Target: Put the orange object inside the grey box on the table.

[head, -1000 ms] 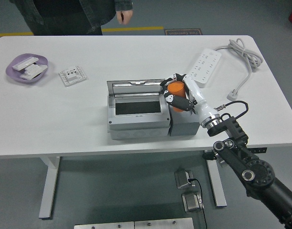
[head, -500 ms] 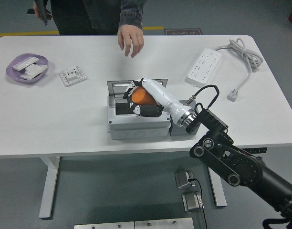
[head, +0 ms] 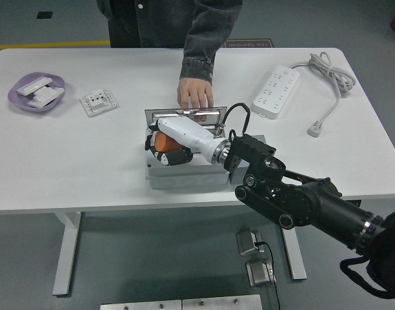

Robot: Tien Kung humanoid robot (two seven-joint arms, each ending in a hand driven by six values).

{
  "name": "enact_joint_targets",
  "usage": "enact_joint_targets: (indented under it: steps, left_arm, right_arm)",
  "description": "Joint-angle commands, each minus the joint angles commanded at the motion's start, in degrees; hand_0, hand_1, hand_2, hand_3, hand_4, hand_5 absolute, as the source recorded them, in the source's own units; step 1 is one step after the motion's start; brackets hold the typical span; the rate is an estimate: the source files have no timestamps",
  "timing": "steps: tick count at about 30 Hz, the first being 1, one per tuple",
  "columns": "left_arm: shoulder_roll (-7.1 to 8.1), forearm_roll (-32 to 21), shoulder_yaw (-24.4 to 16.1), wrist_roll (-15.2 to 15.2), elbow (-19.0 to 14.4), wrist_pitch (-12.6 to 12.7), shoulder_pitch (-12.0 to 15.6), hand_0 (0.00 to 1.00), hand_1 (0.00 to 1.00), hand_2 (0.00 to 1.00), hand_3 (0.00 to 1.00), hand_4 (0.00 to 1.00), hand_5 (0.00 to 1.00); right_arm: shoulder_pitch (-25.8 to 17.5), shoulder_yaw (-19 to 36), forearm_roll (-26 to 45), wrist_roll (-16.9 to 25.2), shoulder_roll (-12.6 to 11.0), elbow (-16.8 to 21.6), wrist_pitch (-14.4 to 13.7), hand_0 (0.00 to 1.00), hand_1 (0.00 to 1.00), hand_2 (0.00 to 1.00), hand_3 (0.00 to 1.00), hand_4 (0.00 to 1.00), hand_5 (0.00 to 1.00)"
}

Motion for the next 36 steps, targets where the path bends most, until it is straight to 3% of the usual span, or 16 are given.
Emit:
enact_joint_targets:
  steps: [6, 17, 18, 24, 25, 30, 31, 36]
  left_arm:
    - [0.06, 0.2, 0.0, 0.0, 0.0, -0.1, -0.2, 0.665, 0.681, 0.651, 0.675, 0.634, 0.175]
    - [0.01, 0.3, 0.0, -0.1, 0.0, -0.1, -0.2, 0.665, 0.682, 0.651, 0.674, 0.634, 0.175]
    - [0.0, 0.3, 0.0, -0.1, 0.0, -0.1, -0.2, 0.665, 0.681, 0.65, 0.674, 0.632, 0.174]
    - [-0.02, 0.4, 0.0, -0.2, 0.0, -0.1, -0.3, 0.665, 0.681, 0.65, 0.674, 0.632, 0.174]
    - [-0.03, 0.4, 0.0, -0.1, 0.0, -0.1, -0.3, 0.665, 0.681, 0.65, 0.675, 0.633, 0.174]
    - [-0.05, 0.4, 0.0, -0.1, 0.0, -0.1, -0.3, 0.665, 0.681, 0.65, 0.675, 0.633, 0.174]
    - [-0.05, 0.4, 0.0, -0.1, 0.0, -0.1, -0.3, 0.665, 0.68, 0.651, 0.674, 0.633, 0.173]
    - [-0.09, 0.4, 0.2, -0.2, 0.0, -0.2, -0.3, 0.665, 0.68, 0.651, 0.674, 0.633, 0.173]
  right_arm:
    - [1.8, 0.3, 0.3, 1.0, 0.8, -4.0, -0.3, 0.198, 0.194, 0.234, 0.231, 0.002, 0.002]
    - [1.8, 1.0, 1.0, 3.0, 0.4, -5.2, 1.8, 0.201, 0.199, 0.245, 0.234, 0.002, 0.002]
    - [1.8, 1.1, 0.9, 3.1, 0.4, -5.2, 1.9, 0.334, 0.37, 0.449, 0.575, 0.149, 0.002]
    - [1.8, 1.4, 0.4, 3.9, 0.2, -5.0, 2.2, 0.334, 0.37, 0.449, 0.575, 0.149, 0.002]
    - [1.8, 1.4, 0.3, 4.0, 0.2, -5.0, 2.3, 0.362, 0.492, 0.581, 0.737, 0.593, 0.068]
    - [1.9, 1.6, -0.5, 4.1, -0.2, -5.0, 2.6, 0.362, 0.492, 0.581, 0.737, 0.593, 0.068]
    - [1.9, 1.6, -0.6, 4.1, -0.3, -5.0, 2.6, 0.394, 0.523, 0.61, 0.842, 0.862, 0.259]
    - [1.9, 1.7, -1.0, 4.0, -0.7, -5.1, 2.9, 0.394, 0.523, 0.61, 0.842, 0.862, 0.259]
